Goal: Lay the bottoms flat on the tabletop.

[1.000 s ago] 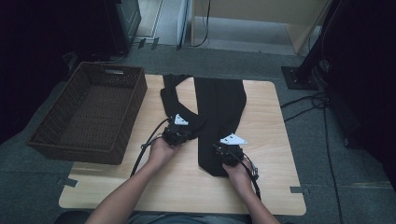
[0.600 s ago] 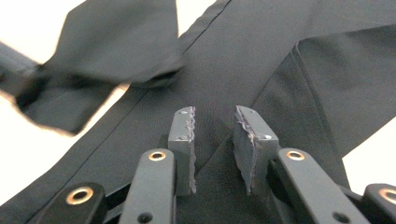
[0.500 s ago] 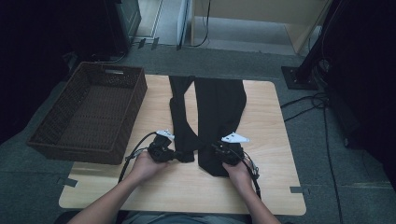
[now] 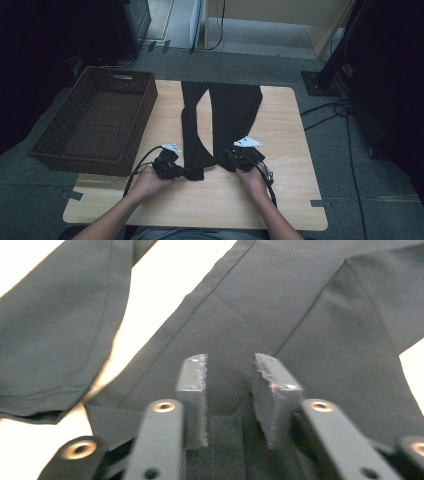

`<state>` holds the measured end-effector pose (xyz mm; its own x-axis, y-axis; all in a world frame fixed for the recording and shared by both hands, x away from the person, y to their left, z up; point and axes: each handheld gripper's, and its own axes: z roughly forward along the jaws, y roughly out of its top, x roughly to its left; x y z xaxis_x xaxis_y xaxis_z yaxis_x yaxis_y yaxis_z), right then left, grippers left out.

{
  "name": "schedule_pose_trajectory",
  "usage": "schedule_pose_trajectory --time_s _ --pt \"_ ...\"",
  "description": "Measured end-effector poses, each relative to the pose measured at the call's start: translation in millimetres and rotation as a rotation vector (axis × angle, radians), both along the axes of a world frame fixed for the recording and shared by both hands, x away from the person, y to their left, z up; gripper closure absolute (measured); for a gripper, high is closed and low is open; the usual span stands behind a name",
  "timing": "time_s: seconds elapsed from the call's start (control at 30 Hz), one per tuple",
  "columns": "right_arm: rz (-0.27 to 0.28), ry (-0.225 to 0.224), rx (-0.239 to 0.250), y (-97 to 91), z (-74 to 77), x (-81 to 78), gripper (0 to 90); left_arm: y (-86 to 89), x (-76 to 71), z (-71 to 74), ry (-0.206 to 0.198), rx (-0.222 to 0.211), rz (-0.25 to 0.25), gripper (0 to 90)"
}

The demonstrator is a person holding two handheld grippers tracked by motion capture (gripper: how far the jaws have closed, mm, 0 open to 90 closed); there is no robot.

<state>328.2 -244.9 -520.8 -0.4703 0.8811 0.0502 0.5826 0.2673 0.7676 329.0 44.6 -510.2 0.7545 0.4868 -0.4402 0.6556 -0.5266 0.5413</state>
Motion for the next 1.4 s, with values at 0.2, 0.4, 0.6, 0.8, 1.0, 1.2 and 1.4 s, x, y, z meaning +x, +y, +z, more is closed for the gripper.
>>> schedule_pose_trajectory --time_s 0.2,0.4,0.6,0.8,1.0,1.2,1.4 --pt "0.007 -0.027 -0.031 6.5 -1.5 -0.1 66.6 -0.4 -0.4 0.0 -0.002 0.0 0.009 89.6" --pt "0.017 -0.056 -0.083 13.2 -1.4 -6.2 89.9 -0.4 -0.9 0.2 0.001 -0.002 0.021 89.6" --pt "0.159 0.08 -0.006 20.1 6.6 -23.9 90.0 -1.0 1.2 2.4 0.009 -0.031 0.031 89.6" --pt "0.308 0.183 0.055 39.9 9.2 -53.1 90.0 -12.9 4.1 11.7 -0.01 -0.066 0.016 89.4" --pt "0.375 0.225 0.106 50.8 7.3 -78.0 90.0 -40.9 13.2 10.0 -0.019 -0.054 -0.005 89.3" --pt "0.373 0.222 0.112 47.0 7.2 -80.4 87.6 -51.3 14.9 0.6 -0.011 0.005 -0.024 89.5" --pt "0.304 0.166 0.145 29.3 20.3 -67.7 69.7 -49.3 12.1 1.2 -0.016 0.019 -0.042 89.6"
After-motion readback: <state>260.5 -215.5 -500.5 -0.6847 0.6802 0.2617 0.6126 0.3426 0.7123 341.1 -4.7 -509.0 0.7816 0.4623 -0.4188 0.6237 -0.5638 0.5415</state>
